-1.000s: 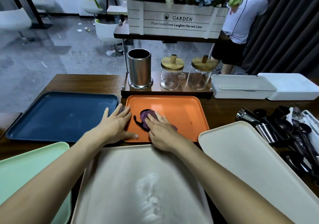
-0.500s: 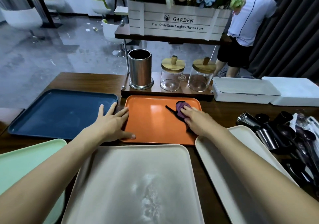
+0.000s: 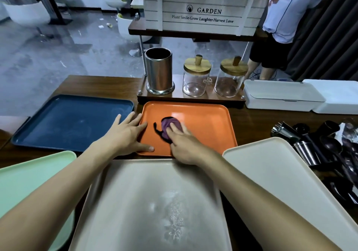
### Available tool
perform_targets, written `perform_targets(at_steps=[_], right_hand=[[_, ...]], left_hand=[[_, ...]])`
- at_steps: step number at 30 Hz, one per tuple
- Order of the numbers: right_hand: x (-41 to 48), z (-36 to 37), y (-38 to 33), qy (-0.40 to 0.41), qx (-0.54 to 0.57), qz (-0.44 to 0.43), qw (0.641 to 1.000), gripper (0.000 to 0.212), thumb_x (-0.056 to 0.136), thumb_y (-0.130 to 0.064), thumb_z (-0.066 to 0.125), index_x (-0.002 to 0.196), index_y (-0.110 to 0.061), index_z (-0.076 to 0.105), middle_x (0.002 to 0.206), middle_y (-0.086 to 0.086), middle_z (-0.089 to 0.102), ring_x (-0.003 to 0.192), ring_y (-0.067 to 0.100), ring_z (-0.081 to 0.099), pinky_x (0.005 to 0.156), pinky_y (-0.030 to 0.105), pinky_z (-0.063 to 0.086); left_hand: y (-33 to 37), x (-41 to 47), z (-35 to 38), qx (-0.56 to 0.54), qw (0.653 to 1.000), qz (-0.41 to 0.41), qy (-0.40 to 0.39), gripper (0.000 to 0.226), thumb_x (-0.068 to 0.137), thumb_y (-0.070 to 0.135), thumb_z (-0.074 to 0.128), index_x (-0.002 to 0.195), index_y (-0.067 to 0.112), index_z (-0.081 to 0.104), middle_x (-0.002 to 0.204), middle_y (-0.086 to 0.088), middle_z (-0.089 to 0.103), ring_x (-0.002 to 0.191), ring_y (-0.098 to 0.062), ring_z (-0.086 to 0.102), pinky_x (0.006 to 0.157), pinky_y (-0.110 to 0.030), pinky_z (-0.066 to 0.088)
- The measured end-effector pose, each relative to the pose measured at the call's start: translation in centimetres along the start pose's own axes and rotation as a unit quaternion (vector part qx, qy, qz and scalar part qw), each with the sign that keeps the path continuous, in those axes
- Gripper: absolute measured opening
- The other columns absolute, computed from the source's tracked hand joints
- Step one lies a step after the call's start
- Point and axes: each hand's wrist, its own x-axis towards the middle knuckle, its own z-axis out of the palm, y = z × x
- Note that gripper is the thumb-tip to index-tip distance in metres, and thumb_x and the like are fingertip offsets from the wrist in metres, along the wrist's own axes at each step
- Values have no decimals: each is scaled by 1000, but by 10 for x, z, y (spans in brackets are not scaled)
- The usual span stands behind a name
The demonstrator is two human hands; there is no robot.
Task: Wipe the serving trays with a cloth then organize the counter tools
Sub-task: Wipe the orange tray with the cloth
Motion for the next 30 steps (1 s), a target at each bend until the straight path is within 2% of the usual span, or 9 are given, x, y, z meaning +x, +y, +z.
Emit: perform_targets(at_steps=[4,9,12,20,25,30], right_hand=[[10,9,-31,-5,-5,-26,1000,65,103,-19,34,162,-16,7,169,2,-8,154,29,-17,125,43,-7],[4,10,-29,-4,-32,-20,999,72,99,-12,36,162,-16,2,169,1,-12,154,26,-17,125,42,-5],[-5,7,-21,-15,-59,22,998,75,95,-6,34,161,-14,-2,168,1,-15,154,26,-16,126,44,-1],[-24,-21,29,-27,-75,217,973,83,90,2,34,159,-7,-11,167,6,-21,154,32,-14,125,44,4],[-22,-38,63,-6,-55,243,968,77,93,-1,29,161,-13,-6,168,1,-18,155,27,-13,124,43,6],[-12,-45,91,19,-55,205,977,68,100,-12,31,161,-14,2,169,3,-8,156,26,-8,126,46,-3]], left_hand=[[0,-1,-1,6,1000,9,5,110,80,86,46,164,27,8,172,-4,-5,158,-22,-12,125,-54,-8],[2,-4,-2,9,1000,8,2,108,82,85,45,164,26,5,172,-4,-8,157,-22,-14,125,-55,-9],[1,-3,-2,8,1000,10,-3,111,82,85,45,164,24,3,171,-4,-10,157,-23,-15,124,-56,-9],[0,-1,-1,16,1000,11,-8,114,82,87,43,164,22,0,171,-5,-11,157,-24,-14,124,-58,-7],[-2,-1,-1,17,1000,18,-8,114,81,87,43,164,22,0,171,-4,-10,157,-23,-13,124,-57,-5],[-4,-1,2,12,1000,23,2,114,80,88,42,164,23,1,171,-3,-11,157,-21,-14,124,-58,-6]])
